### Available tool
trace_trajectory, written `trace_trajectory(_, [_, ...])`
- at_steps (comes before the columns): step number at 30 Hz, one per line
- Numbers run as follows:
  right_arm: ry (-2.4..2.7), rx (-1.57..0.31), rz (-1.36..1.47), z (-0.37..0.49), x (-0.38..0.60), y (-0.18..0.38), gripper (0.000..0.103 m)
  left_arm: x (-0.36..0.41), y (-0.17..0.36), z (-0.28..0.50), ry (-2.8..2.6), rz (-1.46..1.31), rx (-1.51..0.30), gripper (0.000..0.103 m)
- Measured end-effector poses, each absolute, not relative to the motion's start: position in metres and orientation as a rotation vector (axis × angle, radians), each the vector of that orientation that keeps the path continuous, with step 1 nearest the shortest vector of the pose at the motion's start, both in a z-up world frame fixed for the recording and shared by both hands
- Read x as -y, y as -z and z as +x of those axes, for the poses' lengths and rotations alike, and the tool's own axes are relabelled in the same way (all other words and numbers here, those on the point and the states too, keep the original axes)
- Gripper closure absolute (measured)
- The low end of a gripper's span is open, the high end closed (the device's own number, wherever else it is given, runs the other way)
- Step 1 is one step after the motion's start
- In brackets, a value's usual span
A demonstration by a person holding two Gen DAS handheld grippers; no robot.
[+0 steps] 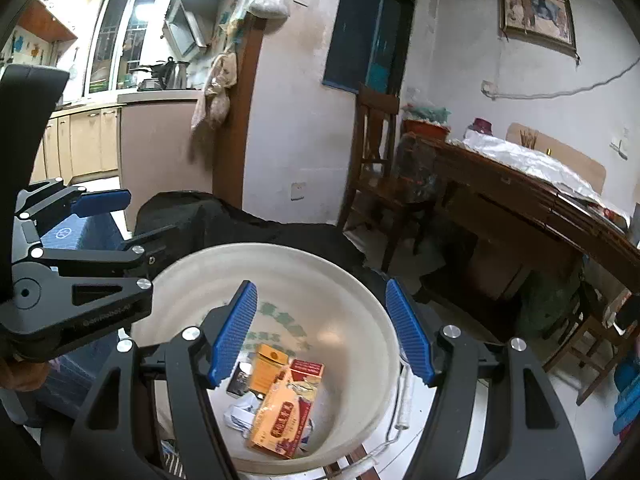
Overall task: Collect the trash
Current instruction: 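Open both tools to drop the two boxes into the bucket, then return both tools to the table toward the remaining trash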
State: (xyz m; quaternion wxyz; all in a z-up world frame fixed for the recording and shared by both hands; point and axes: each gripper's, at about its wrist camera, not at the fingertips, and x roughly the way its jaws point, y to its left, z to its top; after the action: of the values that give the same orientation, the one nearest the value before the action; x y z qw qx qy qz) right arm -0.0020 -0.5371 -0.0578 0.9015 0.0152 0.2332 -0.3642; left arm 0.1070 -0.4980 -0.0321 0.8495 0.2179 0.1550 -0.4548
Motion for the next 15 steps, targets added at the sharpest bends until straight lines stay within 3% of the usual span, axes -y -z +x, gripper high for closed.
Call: trace_trajectory(15, [0.647, -0.486, 0.018, 0.045, 0.497, 0.056, 0.039, 0.416, 0.02, 0.152, 0.802, 0.385, -0.357, 0.04])
